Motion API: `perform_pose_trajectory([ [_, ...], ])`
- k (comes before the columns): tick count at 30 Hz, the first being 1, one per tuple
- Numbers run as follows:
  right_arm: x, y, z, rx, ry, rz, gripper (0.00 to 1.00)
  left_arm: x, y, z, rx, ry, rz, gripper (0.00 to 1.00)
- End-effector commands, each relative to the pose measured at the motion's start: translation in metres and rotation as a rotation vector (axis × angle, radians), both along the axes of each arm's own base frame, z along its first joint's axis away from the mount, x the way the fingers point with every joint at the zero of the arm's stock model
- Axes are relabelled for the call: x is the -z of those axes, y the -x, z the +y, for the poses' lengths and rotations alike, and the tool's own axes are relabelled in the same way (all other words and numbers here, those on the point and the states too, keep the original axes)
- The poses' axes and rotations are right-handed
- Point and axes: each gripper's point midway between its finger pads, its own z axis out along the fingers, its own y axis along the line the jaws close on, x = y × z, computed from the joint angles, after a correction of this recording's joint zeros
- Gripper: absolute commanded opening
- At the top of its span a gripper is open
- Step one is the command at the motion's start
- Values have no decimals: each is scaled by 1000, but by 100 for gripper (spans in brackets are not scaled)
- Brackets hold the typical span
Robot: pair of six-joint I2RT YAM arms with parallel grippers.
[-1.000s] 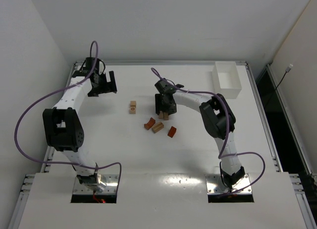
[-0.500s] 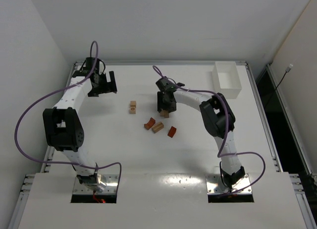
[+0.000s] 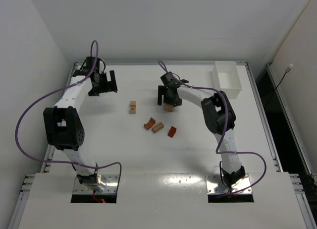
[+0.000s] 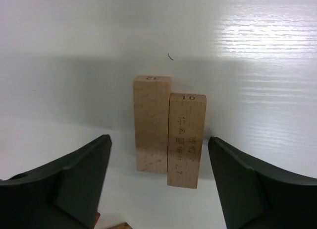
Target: Build the wood block tower
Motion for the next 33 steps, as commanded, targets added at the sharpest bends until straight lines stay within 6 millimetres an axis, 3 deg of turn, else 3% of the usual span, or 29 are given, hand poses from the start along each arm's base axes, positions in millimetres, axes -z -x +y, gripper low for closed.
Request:
perform_pose_trajectory([
  [1,5,1,1,-29,4,6,80,-11,-13,-8,26,19,-40,99],
  [3,0,-2,4,-60,-6,-20,86,-10,-11,-8,33,13,-32,99],
  [7,-20,-4,12,-129,-26,-81,89,-7,-7,-16,123,27,-26,99],
  [8,-38,-7,18,-154,-57,-114,89,-1,-1,-24,170,58,-5,99],
  [10,-49,-2,18,-203,-59,-135,92,-2,3,-32,277,47,-16,99],
  [12,-82,3,22,-257,-103,-181,94,-1,11,-42,386,68,-9,99],
  [13,-91,7,21,-315,-94,-204,98,7,12,-45,490,35,7,99],
  [14,-107,6,20,-347,-115,-230,100,2,6,-46,547,22,-4,99],
  [16,-141,21,20,-469,-149,-287,100,12,23,-58,798,-31,80,99],
  [17,-153,24,15,-495,-165,-308,100,27,26,-60,880,-42,137,99],
  [19,-176,34,13,-577,-222,-346,100,20,37,-69,1047,-52,169,99],
  [20,-197,36,3,-580,-230,-386,100,21,37,-70,1150,-93,150,99],
  [25,-244,40,-30,-660,-222,-490,100,38,36,-82,1409,-364,99,99],
  [28,-259,37,-68,-630,-176,-524,100,49,37,-91,1557,-437,30,99],
  [30,-252,35,-99,-559,-158,-507,100,42,30,-99,1610,-471,-74,99],
  [31,-253,37,-107,-546,-164,-508,100,47,33,-104,1630,-457,-106,99],
  [33,-251,44,-124,-501,-163,-505,100,45,18,-109,1658,-512,-183,99],
])
